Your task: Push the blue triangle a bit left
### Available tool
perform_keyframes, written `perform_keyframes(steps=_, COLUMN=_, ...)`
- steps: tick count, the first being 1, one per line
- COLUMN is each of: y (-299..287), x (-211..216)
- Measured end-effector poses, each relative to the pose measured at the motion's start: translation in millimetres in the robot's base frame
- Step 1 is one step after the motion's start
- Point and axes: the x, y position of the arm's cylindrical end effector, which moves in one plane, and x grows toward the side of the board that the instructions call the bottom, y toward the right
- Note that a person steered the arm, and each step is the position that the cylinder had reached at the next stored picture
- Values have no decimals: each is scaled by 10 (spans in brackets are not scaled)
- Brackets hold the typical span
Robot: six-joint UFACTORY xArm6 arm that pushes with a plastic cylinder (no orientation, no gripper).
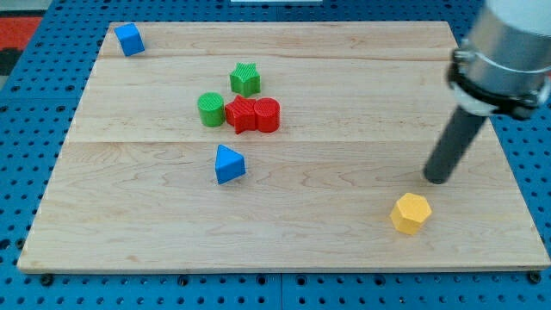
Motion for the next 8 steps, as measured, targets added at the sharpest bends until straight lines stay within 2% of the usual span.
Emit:
perform_keyframes(steps=1, y=-163, x=124)
perform_keyframes(steps=2, y=-163, x=55)
perform_keyframes(steps=5, y=-1261, x=40)
perform_keyframes(steps=7, y=-1316, x=29)
perform_keyframes(steps=8, y=-1793, x=89)
